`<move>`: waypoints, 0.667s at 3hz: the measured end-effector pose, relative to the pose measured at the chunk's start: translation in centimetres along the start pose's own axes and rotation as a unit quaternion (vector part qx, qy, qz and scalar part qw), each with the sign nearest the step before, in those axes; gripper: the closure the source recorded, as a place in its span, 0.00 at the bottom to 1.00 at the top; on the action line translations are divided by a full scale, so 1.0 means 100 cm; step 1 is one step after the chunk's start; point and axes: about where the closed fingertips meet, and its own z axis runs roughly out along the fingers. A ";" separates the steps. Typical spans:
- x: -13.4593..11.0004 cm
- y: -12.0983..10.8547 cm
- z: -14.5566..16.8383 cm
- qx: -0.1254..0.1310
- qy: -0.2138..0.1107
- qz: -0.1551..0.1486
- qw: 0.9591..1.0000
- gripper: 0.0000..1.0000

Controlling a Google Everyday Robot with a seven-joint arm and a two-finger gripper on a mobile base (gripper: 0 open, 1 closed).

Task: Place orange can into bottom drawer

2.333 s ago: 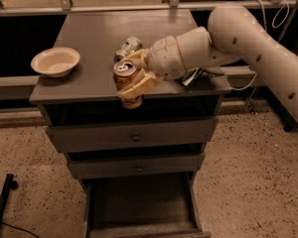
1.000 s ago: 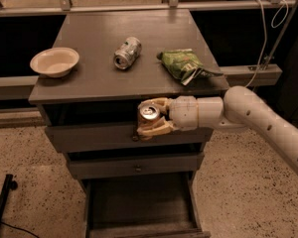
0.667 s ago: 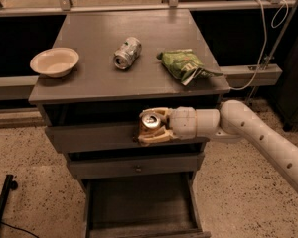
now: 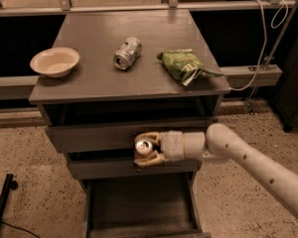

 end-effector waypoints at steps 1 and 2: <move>0.050 0.034 0.022 -0.017 0.025 -0.011 0.999 1.00; 0.079 0.053 0.031 -0.020 0.037 -0.011 0.999 1.00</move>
Offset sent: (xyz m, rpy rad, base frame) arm -0.0226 0.0127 -0.1433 -0.1185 -0.0115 0.0020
